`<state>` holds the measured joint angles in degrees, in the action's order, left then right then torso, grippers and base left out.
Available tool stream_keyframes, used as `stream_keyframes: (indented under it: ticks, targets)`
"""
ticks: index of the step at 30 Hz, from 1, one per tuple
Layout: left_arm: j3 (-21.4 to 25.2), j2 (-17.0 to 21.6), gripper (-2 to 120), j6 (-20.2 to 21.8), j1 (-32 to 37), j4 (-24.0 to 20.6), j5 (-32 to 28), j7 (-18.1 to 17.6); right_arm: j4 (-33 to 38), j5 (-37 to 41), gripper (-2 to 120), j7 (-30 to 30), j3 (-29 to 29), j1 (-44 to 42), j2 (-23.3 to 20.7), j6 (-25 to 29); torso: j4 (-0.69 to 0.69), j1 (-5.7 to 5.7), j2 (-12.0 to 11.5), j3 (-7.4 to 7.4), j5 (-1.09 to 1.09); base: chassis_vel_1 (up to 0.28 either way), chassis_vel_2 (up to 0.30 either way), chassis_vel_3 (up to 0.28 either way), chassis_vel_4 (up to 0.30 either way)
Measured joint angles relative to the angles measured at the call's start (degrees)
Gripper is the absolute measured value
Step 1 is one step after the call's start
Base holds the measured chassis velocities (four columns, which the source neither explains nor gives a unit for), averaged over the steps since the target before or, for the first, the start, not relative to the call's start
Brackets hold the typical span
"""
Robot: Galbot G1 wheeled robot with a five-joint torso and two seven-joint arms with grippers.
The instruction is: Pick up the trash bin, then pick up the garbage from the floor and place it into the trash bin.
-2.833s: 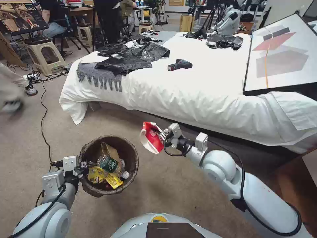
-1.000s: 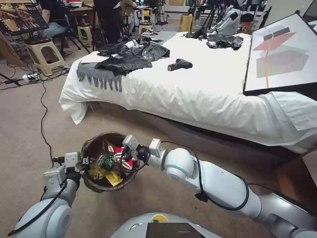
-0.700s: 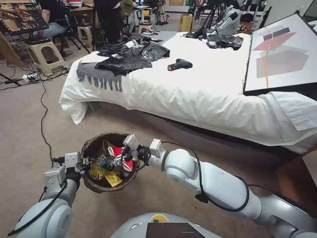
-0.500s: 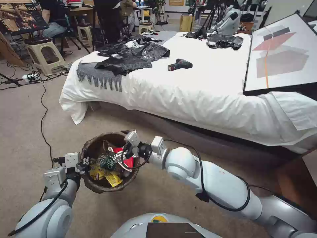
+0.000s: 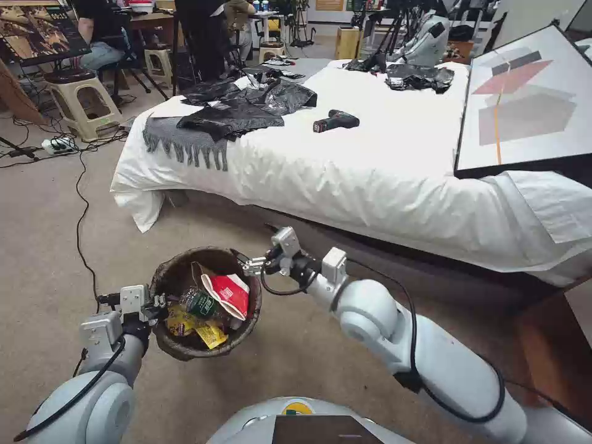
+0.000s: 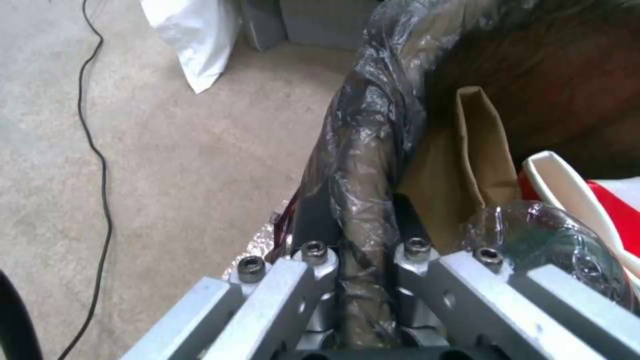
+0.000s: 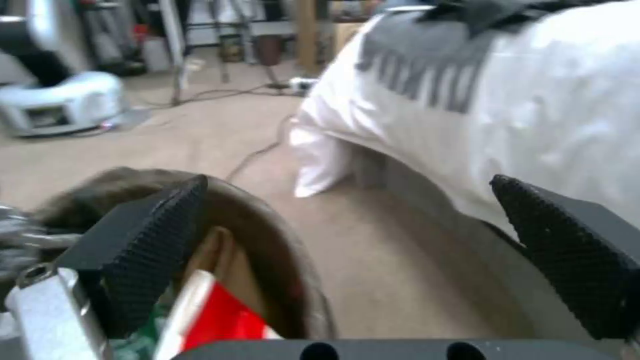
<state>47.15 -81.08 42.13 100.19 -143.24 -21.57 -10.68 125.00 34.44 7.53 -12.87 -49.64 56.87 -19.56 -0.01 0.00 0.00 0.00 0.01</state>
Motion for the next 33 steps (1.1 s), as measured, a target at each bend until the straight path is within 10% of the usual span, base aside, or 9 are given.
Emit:
stream_keyframes:
  ticks: [33]
  targets:
    - [0.9, -0.5, 4, 0.0, 0.2, 0.0, 1.1, 1.3, -1.0, -32.2, 100, 2.4, 24.5, -30.8, 13.9, 15.7, -0.01, 0.0, 0.0, 0.0, -0.02, 0.0, 0.0, 0.0, 0.0]
